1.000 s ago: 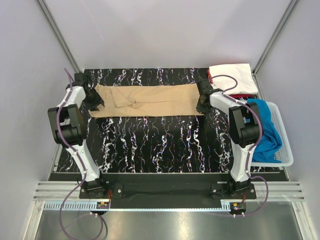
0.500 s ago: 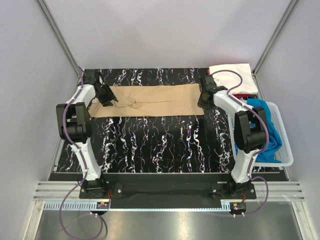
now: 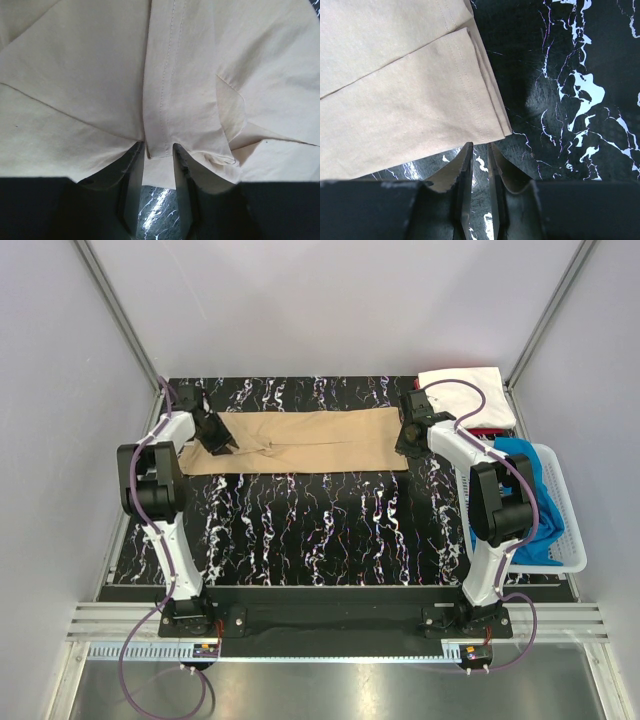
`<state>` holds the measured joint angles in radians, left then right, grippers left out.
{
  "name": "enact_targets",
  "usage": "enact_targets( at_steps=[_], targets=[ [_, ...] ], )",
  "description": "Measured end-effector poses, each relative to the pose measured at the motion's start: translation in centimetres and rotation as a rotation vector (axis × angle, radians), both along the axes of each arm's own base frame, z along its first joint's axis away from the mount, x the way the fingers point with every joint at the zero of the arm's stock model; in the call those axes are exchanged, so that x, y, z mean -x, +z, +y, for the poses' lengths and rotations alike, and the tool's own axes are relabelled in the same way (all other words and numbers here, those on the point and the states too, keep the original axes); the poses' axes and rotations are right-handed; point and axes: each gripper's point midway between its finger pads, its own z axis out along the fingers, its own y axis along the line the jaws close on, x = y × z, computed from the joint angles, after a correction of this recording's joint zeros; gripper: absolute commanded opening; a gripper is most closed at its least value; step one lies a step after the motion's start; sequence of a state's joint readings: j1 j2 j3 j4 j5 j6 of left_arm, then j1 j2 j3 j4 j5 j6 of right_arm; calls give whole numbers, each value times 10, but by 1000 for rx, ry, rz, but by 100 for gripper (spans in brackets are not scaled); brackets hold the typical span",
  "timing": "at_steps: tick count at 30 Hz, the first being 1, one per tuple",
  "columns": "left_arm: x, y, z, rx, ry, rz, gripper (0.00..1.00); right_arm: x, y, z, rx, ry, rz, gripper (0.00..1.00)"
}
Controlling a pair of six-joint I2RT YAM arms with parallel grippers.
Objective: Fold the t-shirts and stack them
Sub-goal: Fold the tshirt
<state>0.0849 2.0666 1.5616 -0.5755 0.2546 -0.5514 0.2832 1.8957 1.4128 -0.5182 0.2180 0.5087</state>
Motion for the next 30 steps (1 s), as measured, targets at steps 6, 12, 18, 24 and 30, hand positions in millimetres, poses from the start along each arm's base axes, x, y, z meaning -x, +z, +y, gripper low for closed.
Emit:
enact_targets(
  at_steps=[6,12,18,24,30],
  targets=[
    [1,-7,-6,3,-13,14,26,0,0,0,1,0,0,25],
    [1,-7,-13,6,-24,14,4,0,0,0,2,0,0,25],
    [1,-7,-26,8,-44,10,3,0,0,0,2,0,0,25],
    [1,-6,-39,18,-39,16,3,0,0,0,1,0,0,25],
    [0,-6,-50,20,-34,17,6,0,0,0,1,0,0,25]
  ],
)
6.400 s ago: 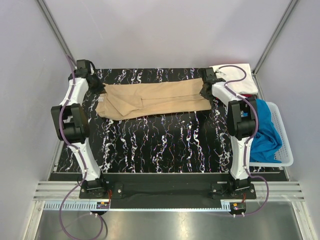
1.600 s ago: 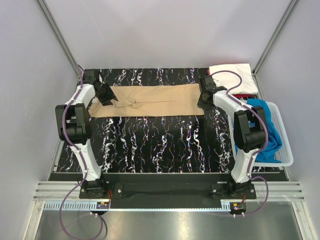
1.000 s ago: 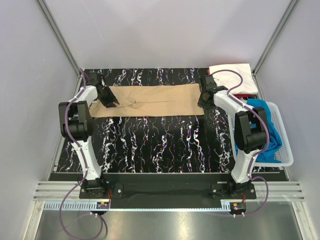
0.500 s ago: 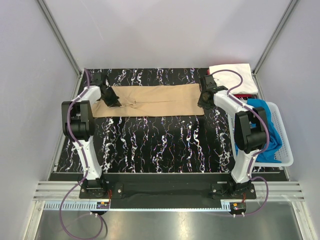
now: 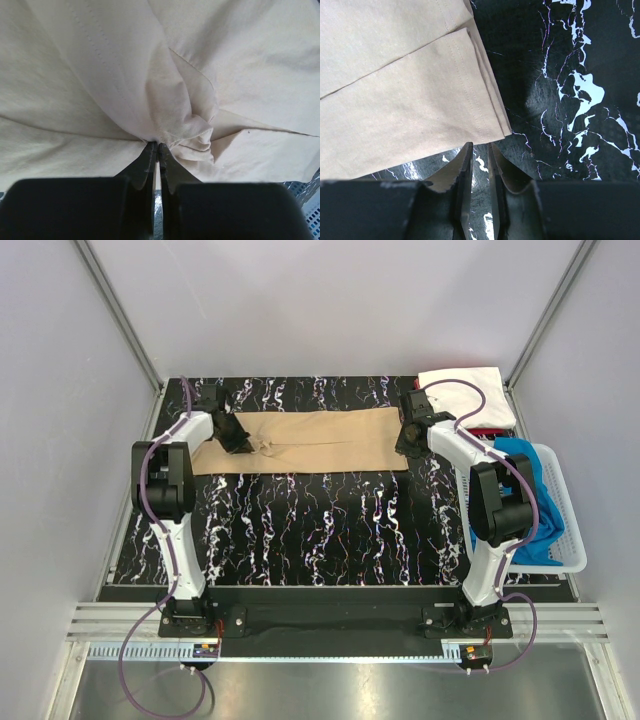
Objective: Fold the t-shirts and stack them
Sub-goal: Fold the tshirt
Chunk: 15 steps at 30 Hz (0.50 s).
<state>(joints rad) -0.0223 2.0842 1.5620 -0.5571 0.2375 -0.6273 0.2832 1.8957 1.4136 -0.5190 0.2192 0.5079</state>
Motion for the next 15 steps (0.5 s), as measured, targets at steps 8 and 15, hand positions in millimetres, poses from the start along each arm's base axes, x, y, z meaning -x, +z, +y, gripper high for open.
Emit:
enact_targets(
  at_steps=[8,15],
  targets=[
    [0,-1,-2,-13,6,4,20,0,0,0,0,0,0,25],
    [-4,11,12,-92,-3,-7,32,1,0,5,-16,30,7,27]
  ],
)
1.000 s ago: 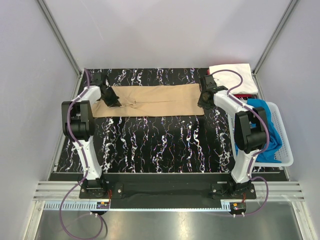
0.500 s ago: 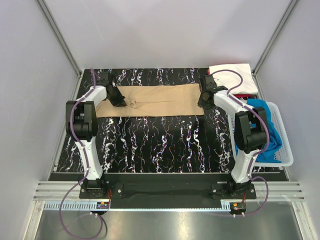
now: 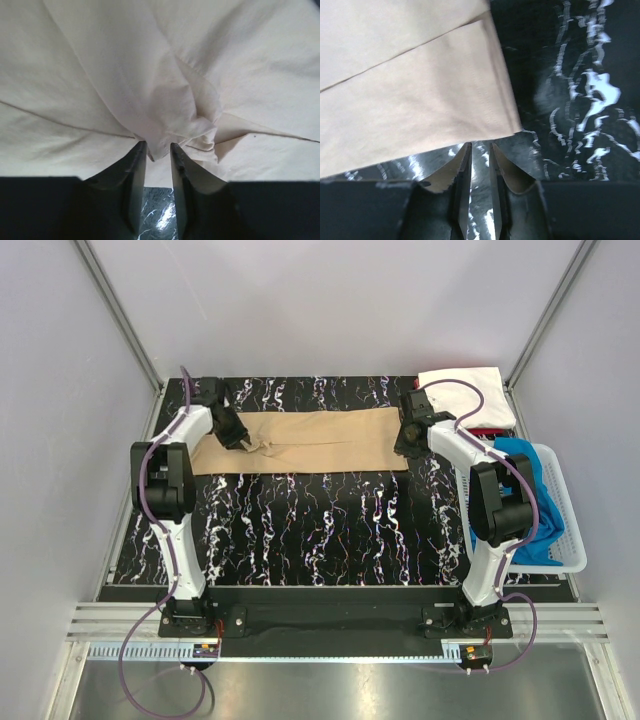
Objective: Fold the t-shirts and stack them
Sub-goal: Fold the tshirt
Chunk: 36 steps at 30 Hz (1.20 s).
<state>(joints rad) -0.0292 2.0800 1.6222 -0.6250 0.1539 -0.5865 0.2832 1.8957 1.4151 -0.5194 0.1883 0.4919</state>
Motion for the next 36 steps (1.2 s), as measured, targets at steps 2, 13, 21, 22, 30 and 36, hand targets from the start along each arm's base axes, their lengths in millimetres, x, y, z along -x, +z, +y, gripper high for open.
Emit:
enact_targets(
  at_steps=[2,13,21,22,30,36],
  targets=[
    [-12,17,6,-28,-11,-43,33,1,1,7,-29,26,5,28],
    [-77,75,98,-59,73,-239,33,-32,76,157,-322,332,-172,9],
    [-107,19,92,27,7,-197,31,-55,71,278,-613,516,-232,0],
    [-107,11,89,35,0,-186,31,-56,66,289,-647,533,-226,0],
    [-106,-5,86,28,-6,-160,33,-72,50,363,-845,673,-256,1],
    [-105,-15,95,24,12,-141,33,-59,50,408,-936,775,-283,2]
  ],
)
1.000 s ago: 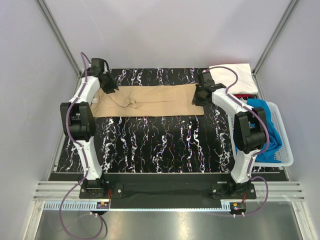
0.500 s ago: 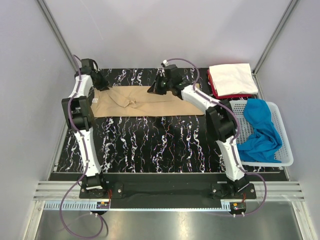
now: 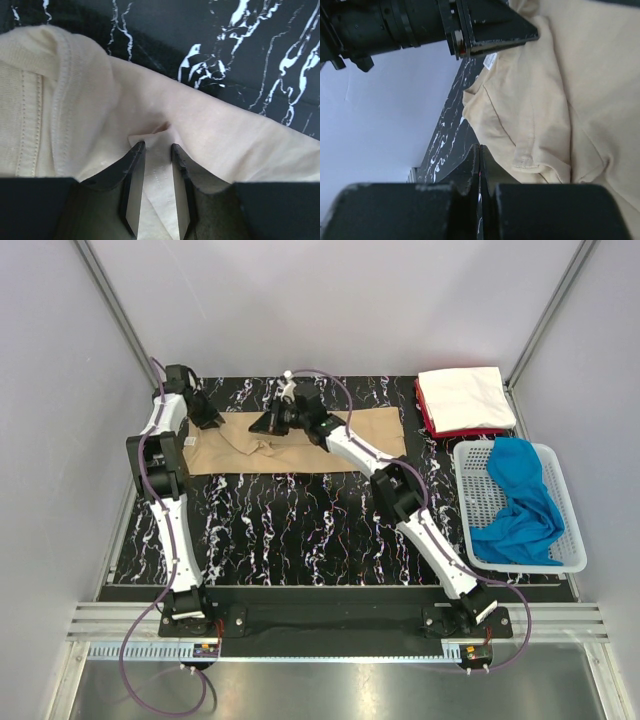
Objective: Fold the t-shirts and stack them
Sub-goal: Fold the tshirt
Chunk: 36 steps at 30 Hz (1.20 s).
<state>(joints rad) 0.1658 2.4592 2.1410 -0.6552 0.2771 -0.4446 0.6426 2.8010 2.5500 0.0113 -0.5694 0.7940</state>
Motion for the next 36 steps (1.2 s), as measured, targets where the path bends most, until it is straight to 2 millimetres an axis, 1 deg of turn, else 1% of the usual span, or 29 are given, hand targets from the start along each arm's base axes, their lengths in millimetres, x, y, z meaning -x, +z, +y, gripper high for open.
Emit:
enact_targets(
  at_steps=[3,6,10,14,15,22,29,31,32,34,36],
  targets=[
    [1,-6,2,1,4,11,33,8,-17,9,6,14,26,2],
    [1,-8,2,1,4,12,33,9,-39,11,22,13,55,1],
    [-1,-9,3,1,4,8,33,7,-67,4,63,-14,96,0],
    [-3,-9,4,0,6,0,36,3,-96,-6,113,-61,132,0],
    [-3,-9,4,-1,6,-1,36,2,-97,-7,108,-62,135,0],
    [-9,-7,5,-2,4,-17,37,-6,-95,-12,109,-84,123,1],
    [-13,3,5,-5,1,-36,40,-12,-92,-20,125,-87,110,8],
    [-11,13,4,-3,-1,-44,40,-12,-87,-23,140,-86,106,9],
    [-10,21,4,-3,-2,-55,40,-11,-83,-25,147,-85,107,9],
    [-5,43,2,-2,-6,-81,40,-9,-67,-29,152,-85,97,10],
    [4,66,-4,-2,-16,-107,39,-5,-41,-34,150,-83,76,11]
  ],
)
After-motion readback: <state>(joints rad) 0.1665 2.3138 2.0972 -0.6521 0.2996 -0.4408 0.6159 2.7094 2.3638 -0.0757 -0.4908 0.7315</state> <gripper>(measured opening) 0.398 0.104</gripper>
